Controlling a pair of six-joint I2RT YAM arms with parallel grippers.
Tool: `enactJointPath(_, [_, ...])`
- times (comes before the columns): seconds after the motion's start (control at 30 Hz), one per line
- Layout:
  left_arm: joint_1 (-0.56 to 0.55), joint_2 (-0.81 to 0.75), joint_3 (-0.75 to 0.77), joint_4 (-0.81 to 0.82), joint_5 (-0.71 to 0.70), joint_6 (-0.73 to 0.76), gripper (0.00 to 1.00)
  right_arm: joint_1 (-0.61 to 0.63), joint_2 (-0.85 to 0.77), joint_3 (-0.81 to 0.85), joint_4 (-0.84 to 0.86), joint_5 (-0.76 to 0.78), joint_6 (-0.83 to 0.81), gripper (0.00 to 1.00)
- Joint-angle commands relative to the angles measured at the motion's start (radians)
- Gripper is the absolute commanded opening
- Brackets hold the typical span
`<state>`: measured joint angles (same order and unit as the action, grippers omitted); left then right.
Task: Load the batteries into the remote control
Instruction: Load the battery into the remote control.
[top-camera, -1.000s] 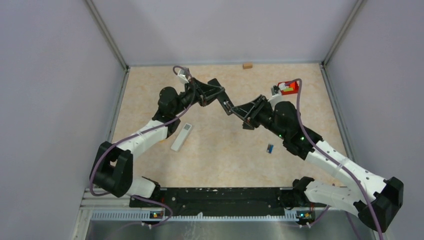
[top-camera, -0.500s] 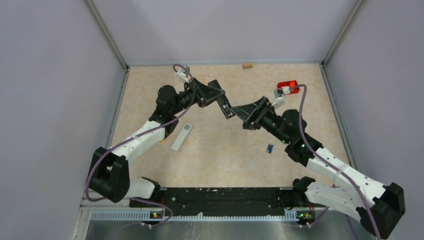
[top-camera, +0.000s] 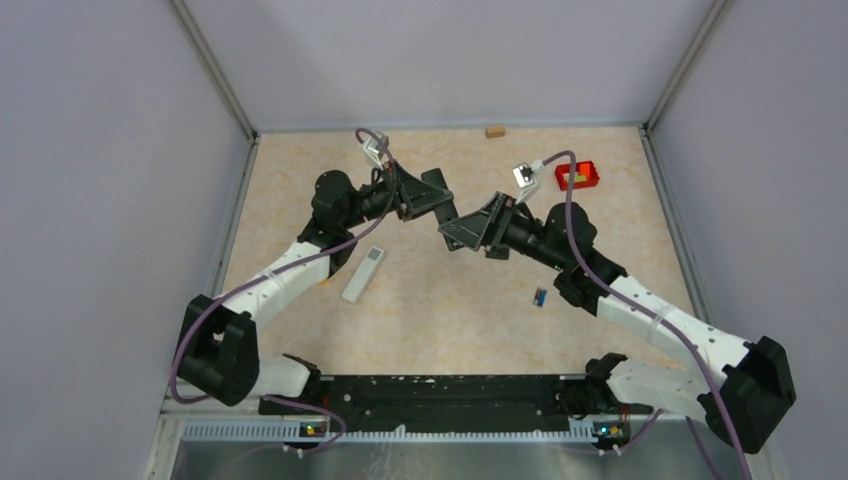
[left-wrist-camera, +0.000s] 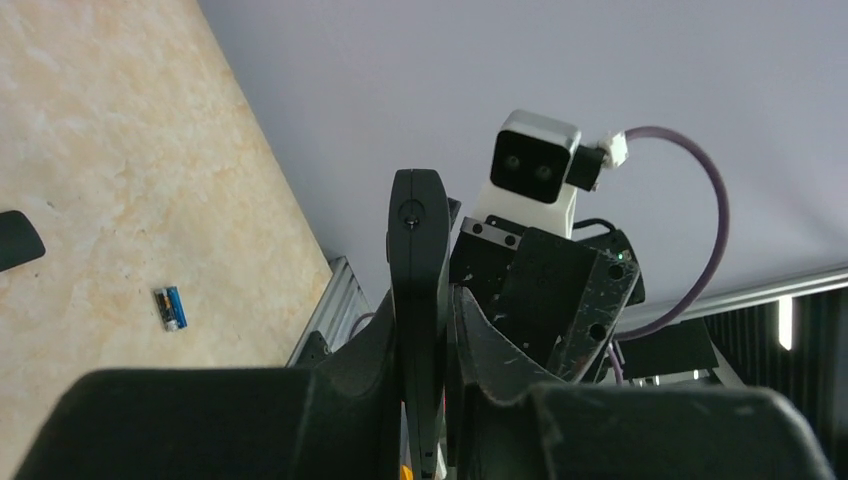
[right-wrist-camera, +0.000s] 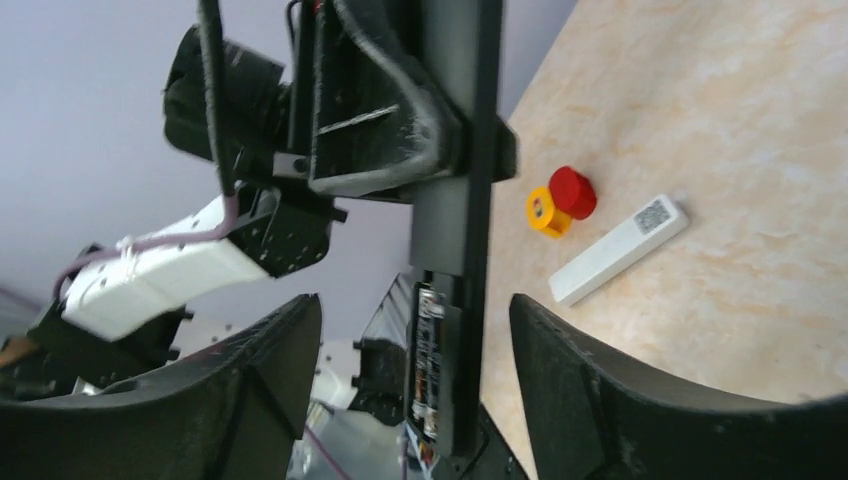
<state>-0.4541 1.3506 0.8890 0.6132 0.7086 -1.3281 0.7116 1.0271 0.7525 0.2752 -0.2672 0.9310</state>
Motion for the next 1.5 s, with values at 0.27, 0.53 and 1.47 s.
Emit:
enactJointPath(0.27, [0.004, -0.067, 0.04, 0.065, 0.124, 0.056, 0.0, -0.005, 0.105, 0.062, 0.254, -0.312, 0.042, 0.29])
enactJointPath(0.53, [0.031, -0.093, 0.025, 0.069, 0.138, 0.064, 0.33, -0.012, 0.121, 0.081, 0.221, -0.345, 0.023, 0.05])
enactJointPath(1.47, [0.055, -0.222, -0.124, 0.028, 0.233, 0.073, 0.04, -0.038, 0.227, 0.188, 0.173, -0.608, 0.086, 0.08])
